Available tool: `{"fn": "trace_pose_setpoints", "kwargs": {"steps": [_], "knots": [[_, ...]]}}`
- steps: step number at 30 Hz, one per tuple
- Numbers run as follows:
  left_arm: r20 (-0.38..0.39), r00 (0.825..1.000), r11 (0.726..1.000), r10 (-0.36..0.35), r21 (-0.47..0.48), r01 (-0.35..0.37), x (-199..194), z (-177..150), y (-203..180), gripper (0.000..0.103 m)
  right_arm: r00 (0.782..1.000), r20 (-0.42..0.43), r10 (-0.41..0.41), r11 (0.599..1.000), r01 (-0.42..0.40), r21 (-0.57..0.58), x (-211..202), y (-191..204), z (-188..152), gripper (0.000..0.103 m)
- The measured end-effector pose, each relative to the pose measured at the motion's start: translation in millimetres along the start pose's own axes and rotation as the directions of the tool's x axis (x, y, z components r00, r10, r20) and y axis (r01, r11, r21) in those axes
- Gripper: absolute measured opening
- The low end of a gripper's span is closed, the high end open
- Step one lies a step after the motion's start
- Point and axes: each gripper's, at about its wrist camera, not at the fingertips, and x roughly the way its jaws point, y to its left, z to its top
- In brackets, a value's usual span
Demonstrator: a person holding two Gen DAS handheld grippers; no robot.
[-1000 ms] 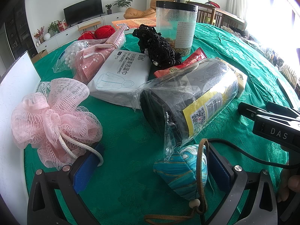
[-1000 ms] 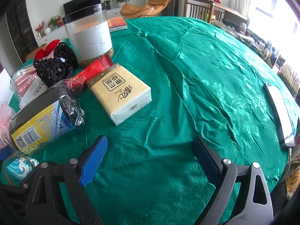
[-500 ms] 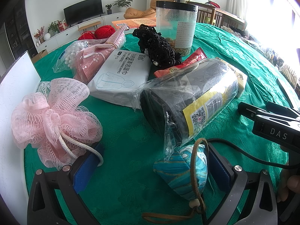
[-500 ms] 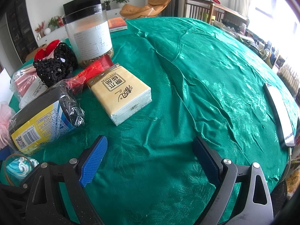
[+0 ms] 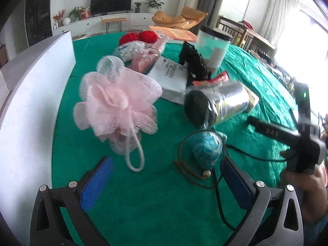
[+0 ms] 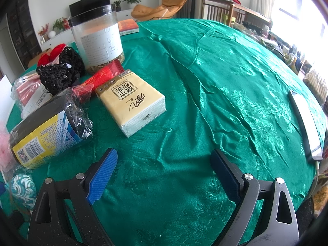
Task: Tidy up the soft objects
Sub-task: 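Grasp the pink bath puff with the left tool while the right tool grasps the yellow tissue pack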
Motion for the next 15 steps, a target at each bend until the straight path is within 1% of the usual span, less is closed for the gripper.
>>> {"fn": "trace_pose_setpoints", "kwargs": {"steps": [1, 3, 5, 6, 7, 8, 9, 10, 11, 12, 13, 14, 15], "knots": [[0.010, 1.000, 0.999, -0.006, -0.038, 0.006, -1.5, 6.1, 5.7, 0.103, 1.000, 0.000, 0.000, 1.000, 0.000, 0.000, -0.1, 0.0, -0.1, 0.094], [0.012, 1.000, 0.995, 0.004, -0.100, -0.003, 1.9, 16.8, 14.2, 0.103, 1.000, 0.000, 0.001, 1.000, -0.001, 0.000, -0.1, -0.1, -0.1, 0.094], [-0.003, 0.999, 0.990, 0.042, -0.137, -0.042, 11.6, 27.1, 18.7, 0.103, 1.000, -0.004, 0.014, 1.000, -0.014, 0.005, -0.1, -1.5, 1.6, 0.094], [-0.011, 0.998, 0.987, 0.069, -0.145, -0.070, 17.8, 31.3, 20.3, 0.103, 0.999, -0.003, 0.048, 0.998, -0.048, 0.027, -2.3, -5.8, 3.4, 0.094], [-0.022, 0.995, 0.983, 0.101, -0.154, -0.103, 24.7, 35.6, 22.2, 0.103, 0.994, 0.017, 0.107, 0.992, -0.108, 0.068, -7.7, -14.1, 5.4, 0.092], [-0.032, 0.992, 0.978, 0.126, -0.164, -0.129, 31.0, 39.0, 24.0, 0.103, 0.985, 0.059, 0.164, 0.979, -0.170, 0.115, -15.4, -24.5, 7.4, 0.093], [-0.040, 0.989, 0.974, 0.142, -0.175, -0.147, 35.7, 43.3, 26.4, 0.103, 0.975, 0.113, 0.192, 0.965, -0.208, 0.156, -24.8, -35.6, 8.7, 0.093], [-0.047, 0.987, 0.970, 0.152, -0.185, -0.158, 40.1, 47.4, 28.6, 0.103, 0.969, 0.157, 0.193, 0.958, -0.221, 0.182, -31.9, -44.2, 10.4, 0.093], [-0.048, 0.987, 0.968, 0.155, -0.193, -0.162, 42.9, 50.8, 31.8, 0.103, 0.966, 0.171, 0.193, 0.958, -0.224, 0.182, -33.5, -46.6, 13.9, 0.094], [-0.048, 0.986, 0.966, 0.157, -0.201, -0.163, 46.5, 53.6, 34.3, 0.103, 0.967, 0.146, 0.211, 0.963, -0.231, 0.137, -29.2, -42.9, 20.6, 0.094], [-0.050, 0.987, 0.965, 0.152, -0.209, -0.159, 49.5, 56.6, 36.7, 0.103, 0.969, 0.101, 0.225, 0.971, -0.232, 0.065, -22.1, -34.8, 28.1, 0.092], [-0.056, 0.988, 0.964, 0.145, -0.217, -0.154, 52.0, 58.4, 39.6, 0.101, 0.971, 0.065, 0.228, 0.974, -0.228, -0.013, -15.8, -25.5, 34.1, 0.092], [-0.068, 0.988, 0.963, 0.136, -0.225, -0.148, 54.9, 60.5, 43.4, 0.098, 0.976, 0.027, 0.218, 0.971, -0.214, -0.106, -9.0, -13.5, 40.1, 0.091]]}}
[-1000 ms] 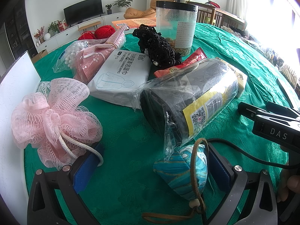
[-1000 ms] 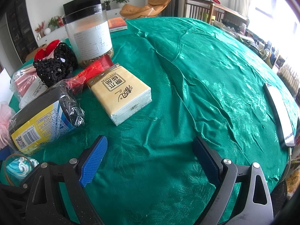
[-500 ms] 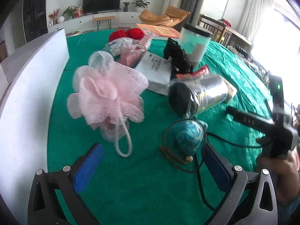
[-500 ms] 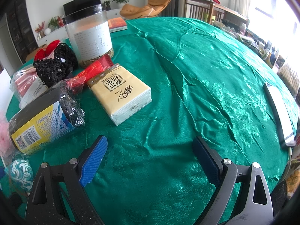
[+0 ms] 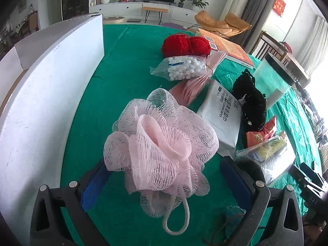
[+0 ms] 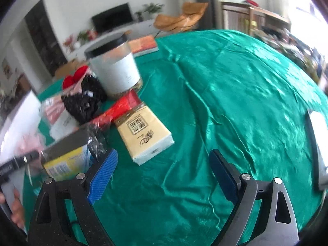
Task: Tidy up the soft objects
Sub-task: 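Grasp the pink bath puff with the left tool while the right tool grasps the yellow tissue pack, then carry both items over the white box and open both tools to drop them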
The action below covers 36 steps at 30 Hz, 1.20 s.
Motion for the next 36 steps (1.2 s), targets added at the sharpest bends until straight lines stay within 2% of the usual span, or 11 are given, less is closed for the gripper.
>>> {"fn": "trace_pose_setpoints", "kwargs": {"steps": [2, 5, 6, 12, 17, 22, 27, 30, 31, 34, 36], "knots": [[-0.026, 0.999, 0.999, -0.026, -0.028, 0.026, 5.4, 2.2, 3.9, 0.063, 0.998, -0.053, -0.026, 0.989, 0.018, -0.149, 18.4, 16.5, 11.2, 0.090], [-0.043, 0.997, 0.997, -0.064, -0.054, 0.062, 4.4, 4.0, 8.7, 0.037, 0.997, -0.078, -0.019, 0.966, -0.002, -0.258, 39.5, 30.3, 29.8, 0.080], [-0.039, 0.997, 0.996, -0.073, -0.051, 0.071, -0.3, 3.6, 8.8, 0.036, 0.994, -0.106, -0.003, 0.964, -0.025, -0.263, 46.4, 31.4, 34.7, 0.060], [0.027, 0.975, 0.974, -0.220, -0.041, 0.221, -58.4, 3.3, 4.2, 0.034, 0.996, -0.062, 0.064, 0.997, -0.067, -0.040, 18.9, 6.3, 58.0, 0.059], [0.124, 0.958, 0.965, -0.259, 0.002, 0.261, -128.6, 5.3, 29.1, 0.034, 0.983, 0.016, 0.183, 0.981, -0.181, -0.074, -42.9, 46.9, 63.6, 0.059], [0.201, 0.974, 0.993, -0.103, -0.032, 0.111, -187.4, -1.2, 100.7, 0.034, 0.895, 0.008, 0.446, 0.884, -0.439, -0.162, -97.6, 137.3, 60.6, 0.060], [0.202, 0.968, 0.983, 0.152, -0.134, -0.127, -219.2, -29.8, 187.6, 0.037, 0.746, -0.118, 0.656, 0.713, -0.663, -0.227, -121.0, 246.4, 43.1, 0.060], [0.154, 0.937, 0.939, 0.314, -0.195, -0.283, -216.5, -49.1, 227.4, 0.085, 0.674, -0.217, 0.706, 0.625, -0.737, -0.257, -119.5, 302.7, 21.3, 0.064], [0.151, 0.930, 0.929, 0.334, -0.219, -0.298, -215.3, -55.2, 237.3, 0.100, 0.665, -0.243, 0.707, 0.607, -0.746, -0.276, -115.7, 316.3, 15.6, 0.070], [0.148, 0.928, 0.913, 0.343, -0.287, -0.291, -210.6, -68.7, 254.8, 0.101, 0.656, -0.304, 0.691, 0.581, -0.754, -0.305, -102.7, 331.1, -1.5, 0.080], [0.162, 0.932, 0.913, 0.326, -0.311, -0.265, -207.4, -70.0, 251.9, 0.101, 0.689, -0.290, 0.665, 0.613, -0.724, -0.316, -88.8, 317.6, -4.7, 0.080]]}}
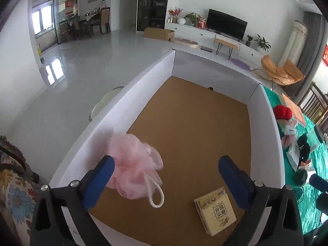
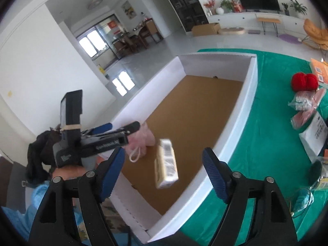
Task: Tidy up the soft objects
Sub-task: 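Carry both items over the white box and open both tools to drop them, then bring both open tools back over the table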
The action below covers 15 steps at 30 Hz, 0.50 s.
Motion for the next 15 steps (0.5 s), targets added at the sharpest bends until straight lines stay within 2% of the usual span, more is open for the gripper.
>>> {"fn": "trace_pose_setpoints", "kwargs": {"steps": [3, 5, 6, 8, 10, 12, 14, 15], "knots": [[0.031, 0.997, 0.997, -0.072, 0.011, 0.072, -4.5, -0.6, -15.3, 0.101, 0.992, 0.023, -0.122, 0.991, 0.120, 0.061, -10.0, -24.6, -21.6, 0.080], [0.045, 0.989, 0.989, -0.139, 0.053, 0.136, -10.2, -2.5, -40.4, 0.101, 0.970, 0.057, -0.235, 0.969, 0.229, 0.098, -21.1, -49.9, -35.6, 0.080], [0.047, 0.984, 0.983, -0.171, 0.078, 0.167, -12.0, 3.6, -56.2, 0.101, 0.951, 0.076, -0.300, 0.949, 0.290, 0.122, -29.0, -66.4, -43.8, 0.080], [0.042, 0.968, 0.959, -0.249, 0.150, 0.240, -20.6, -2.3, -93.0, 0.101, 0.894, 0.103, -0.436, 0.892, 0.413, 0.184, -48.2, -103.2, -60.0, 0.080], [0.017, 0.945, 0.924, -0.326, 0.219, 0.314, -29.5, -10.4, -128.9, 0.101, 0.810, 0.107, -0.576, 0.803, 0.537, 0.259, -70.9, -145.4, -78.2, 0.080], [-0.031, 0.919, 0.878, -0.394, 0.285, 0.386, -36.7, -22.6, -164.6, 0.101, 0.732, 0.095, -0.674, 0.715, 0.616, 0.329, -91.3, -180.0, -94.4, 0.080], [-0.106, 0.887, 0.819, -0.449, 0.348, 0.456, -37.4, -43.5, -203.2, 0.101, 0.674, 0.065, -0.736, 0.637, 0.658, 0.402, -109.2, -204.8, -113.9, 0.080], [-0.145, 0.876, 0.794, -0.460, 0.375, 0.479, -37.3, -54.4, -219.0, 0.101, 0.652, 0.048, -0.756, 0.604, 0.669, 0.433, -114.3, -220.1, -123.6, 0.080]]}}
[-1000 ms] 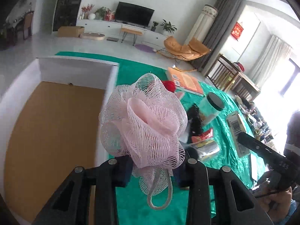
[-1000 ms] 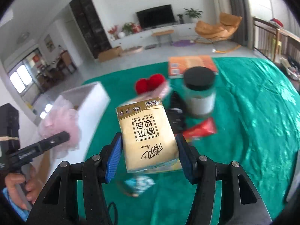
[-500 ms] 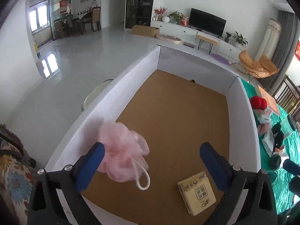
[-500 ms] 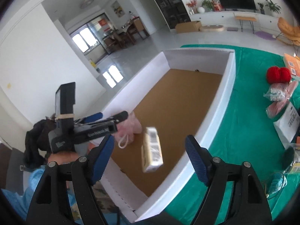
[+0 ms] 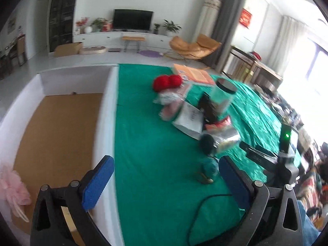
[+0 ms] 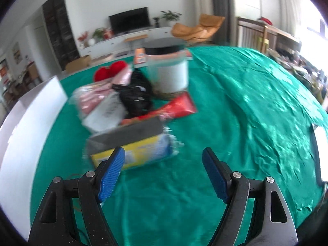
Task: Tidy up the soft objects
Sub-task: 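Bring both open tools back over the table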
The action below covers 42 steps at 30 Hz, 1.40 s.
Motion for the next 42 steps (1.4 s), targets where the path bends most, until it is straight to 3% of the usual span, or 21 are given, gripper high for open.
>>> {"fn": "trace_pose_setpoints", "kwargs": {"steps": [2, 4, 8, 12, 21, 36, 40, 42], "knots": [[-0.072, 0.997, 0.998, -0.033, 0.052, 0.037, 24.7, -6.9, -28.1, 0.101, 0.999, -0.033, -0.036, 0.996, 0.039, 0.079, 2.6, -19.3, -11.1, 0.080], [-0.125, 0.991, 0.994, -0.042, 0.097, 0.054, 49.1, -15.5, -51.1, 0.101, 0.998, -0.062, -0.004, 0.985, 0.015, 0.169, 12.7, -38.3, -10.4, 0.080], [-0.206, 0.978, 0.990, -0.019, 0.135, 0.047, 80.8, -32.7, -72.3, 0.101, 0.992, -0.111, -0.065, 0.987, 0.081, 0.143, 15.0, -40.4, -18.2, 0.080], [-0.248, 0.969, 0.991, -0.011, 0.125, 0.044, 97.2, -45.9, -68.9, 0.101, 0.988, -0.128, -0.092, 0.988, 0.107, 0.113, 14.3, -38.6, -18.2, 0.080], [-0.280, 0.960, 0.995, 0.017, 0.099, 0.011, 122.9, -56.0, -50.1, 0.101, 0.977, -0.139, -0.165, 0.985, 0.170, 0.026, 15.9, -19.7, -27.6, 0.088], [-0.272, 0.961, 0.987, 0.058, 0.157, -0.015, 126.1, -61.8, -51.6, 0.101, 0.976, -0.138, -0.168, 0.985, 0.173, 0.026, 14.8, -19.3, -28.8, 0.090], [-0.272, 0.960, 0.987, 0.064, 0.160, -0.021, 123.7, -64.5, -51.1, 0.101, 0.984, -0.132, -0.116, 0.989, 0.127, 0.079, 10.3, -25.5, -26.0, 0.091], [-0.260, 0.964, 0.987, 0.061, 0.160, -0.019, 121.2, -67.5, -49.0, 0.101, 0.996, -0.081, 0.032, 0.983, -0.017, 0.182, 1.2, -34.7, -22.3, 0.091]]}}
